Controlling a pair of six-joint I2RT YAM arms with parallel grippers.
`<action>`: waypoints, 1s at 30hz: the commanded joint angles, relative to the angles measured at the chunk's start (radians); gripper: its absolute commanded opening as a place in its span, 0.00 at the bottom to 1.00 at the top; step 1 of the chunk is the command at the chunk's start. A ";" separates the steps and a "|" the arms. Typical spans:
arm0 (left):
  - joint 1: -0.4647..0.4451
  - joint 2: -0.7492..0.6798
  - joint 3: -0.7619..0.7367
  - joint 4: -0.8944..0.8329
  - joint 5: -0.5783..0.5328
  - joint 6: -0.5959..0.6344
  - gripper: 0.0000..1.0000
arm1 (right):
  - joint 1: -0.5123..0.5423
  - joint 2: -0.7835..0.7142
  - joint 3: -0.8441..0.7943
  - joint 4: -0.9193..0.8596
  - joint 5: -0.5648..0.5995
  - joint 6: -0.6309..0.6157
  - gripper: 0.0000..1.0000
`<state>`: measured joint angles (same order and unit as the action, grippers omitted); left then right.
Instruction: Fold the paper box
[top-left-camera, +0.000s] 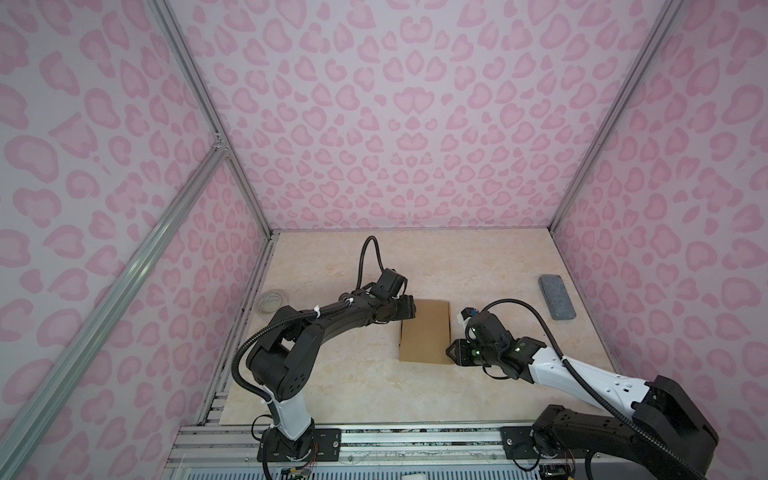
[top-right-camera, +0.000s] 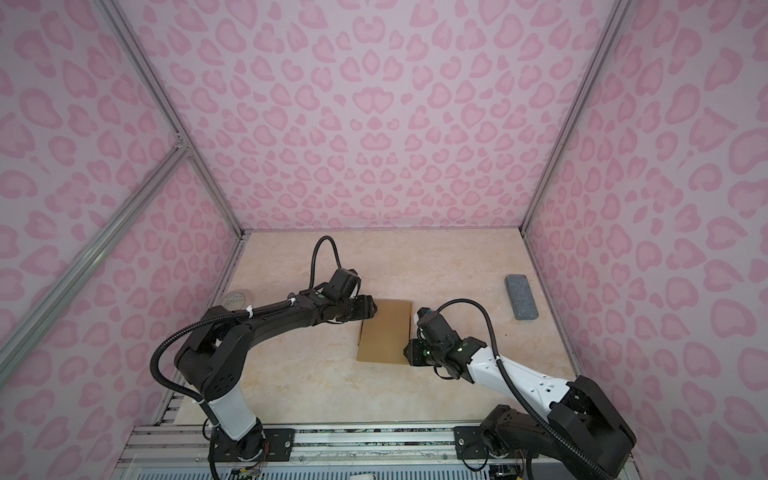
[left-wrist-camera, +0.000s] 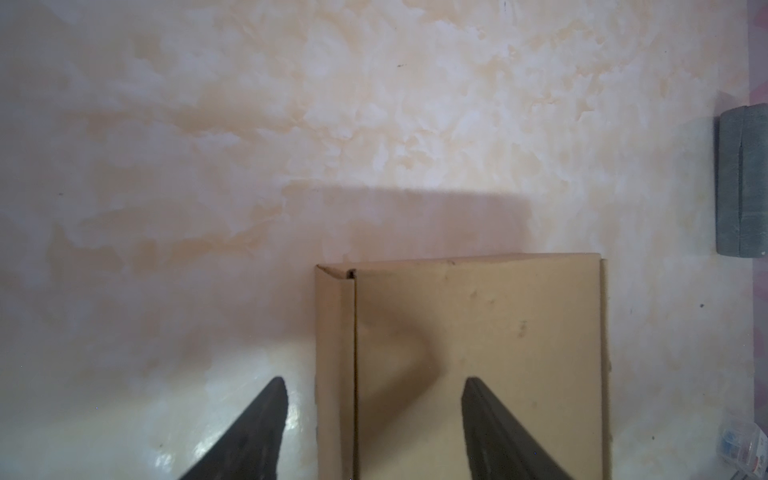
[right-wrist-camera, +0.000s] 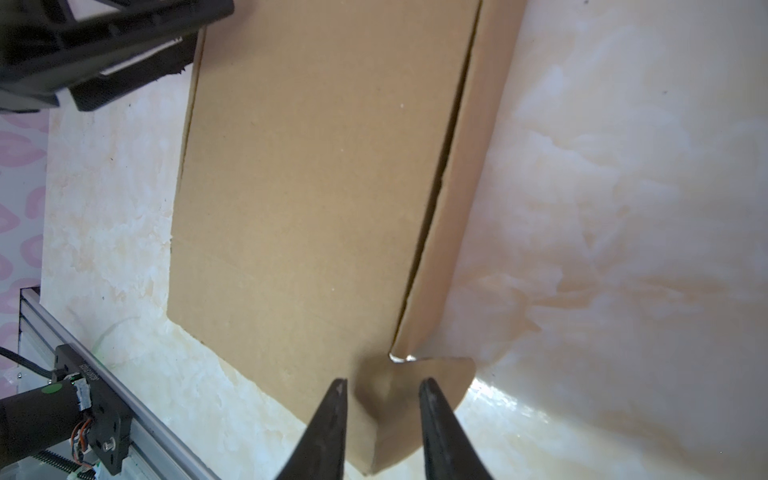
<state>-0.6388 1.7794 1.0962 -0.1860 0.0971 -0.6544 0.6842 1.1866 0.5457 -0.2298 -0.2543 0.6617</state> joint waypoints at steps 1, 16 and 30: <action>0.001 0.012 -0.015 -0.008 -0.021 0.003 0.70 | 0.000 -0.007 -0.010 -0.007 0.013 -0.006 0.33; 0.001 -0.027 -0.073 0.049 0.041 -0.061 0.69 | 0.000 -0.004 -0.020 -0.006 0.020 -0.011 0.38; -0.004 -0.079 -0.170 0.118 0.088 -0.148 0.70 | -0.008 0.021 -0.024 0.036 0.008 -0.007 0.39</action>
<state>-0.6399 1.7088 0.9398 -0.0914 0.1688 -0.7780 0.6781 1.2018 0.5293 -0.2276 -0.2447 0.6590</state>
